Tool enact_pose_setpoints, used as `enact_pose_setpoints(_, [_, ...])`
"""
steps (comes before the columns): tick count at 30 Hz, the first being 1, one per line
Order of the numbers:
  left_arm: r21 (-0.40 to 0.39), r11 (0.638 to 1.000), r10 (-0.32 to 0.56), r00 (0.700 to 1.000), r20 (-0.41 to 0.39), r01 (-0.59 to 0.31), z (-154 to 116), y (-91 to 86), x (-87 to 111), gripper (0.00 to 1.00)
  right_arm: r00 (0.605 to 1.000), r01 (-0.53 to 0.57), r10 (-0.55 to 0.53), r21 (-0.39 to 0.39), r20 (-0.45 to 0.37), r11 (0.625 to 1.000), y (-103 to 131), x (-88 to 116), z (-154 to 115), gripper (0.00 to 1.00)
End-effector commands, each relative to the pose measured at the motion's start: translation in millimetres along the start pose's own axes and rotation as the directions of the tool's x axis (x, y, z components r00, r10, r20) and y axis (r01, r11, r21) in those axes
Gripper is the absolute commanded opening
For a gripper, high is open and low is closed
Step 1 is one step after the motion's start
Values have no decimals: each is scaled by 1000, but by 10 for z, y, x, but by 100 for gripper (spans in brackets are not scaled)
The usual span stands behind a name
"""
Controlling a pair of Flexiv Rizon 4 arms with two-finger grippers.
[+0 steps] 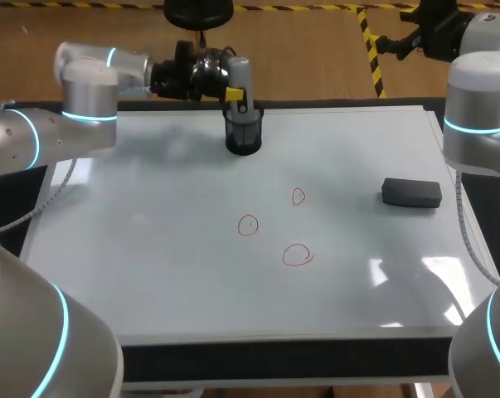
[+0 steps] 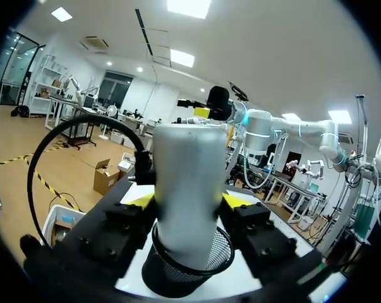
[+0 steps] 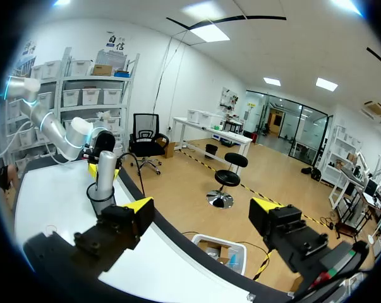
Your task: Pick up the inspection probe, press it on each red-marked spot on the whiteboard one by one, put down the probe, pick up the eraser, and wipe off all the red marks.
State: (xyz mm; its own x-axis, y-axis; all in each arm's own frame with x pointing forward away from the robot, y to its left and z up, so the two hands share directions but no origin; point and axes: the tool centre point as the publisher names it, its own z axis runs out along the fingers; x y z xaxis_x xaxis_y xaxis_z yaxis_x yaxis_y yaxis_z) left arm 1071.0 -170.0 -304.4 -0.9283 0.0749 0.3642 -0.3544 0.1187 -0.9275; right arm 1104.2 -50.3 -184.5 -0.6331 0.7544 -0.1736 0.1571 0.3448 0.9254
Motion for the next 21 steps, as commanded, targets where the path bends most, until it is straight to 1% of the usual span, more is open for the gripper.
enact_pose_setpoints(1, [-3,1000,7,1000,-7,-7,20,0,-17,0,1000,0,0,0,0,1000,0,0,0,100])
enact_pose_setpoints(5, [-16,1000,23,1000,5,-23,23,-13,-3,0,1000,0,0,0,0,1000,0,0,0,100])
enact_pose_setpoints(12, [-38,996,83,996,31,-82,22,-61,58,0,1000,0,0,0,0,1000,0,0,0,100])
enact_pose_setpoints(18, [-31,990,138,990,33,-137,31,-91,119,0,1000,0,0,0,0,1000,0,0,0,100])
enact_pose_setpoints(21, [-15,986,168,986,10,-168,38,-115,169,0,1000,0,0,0,0,1000,0,0,0,100])
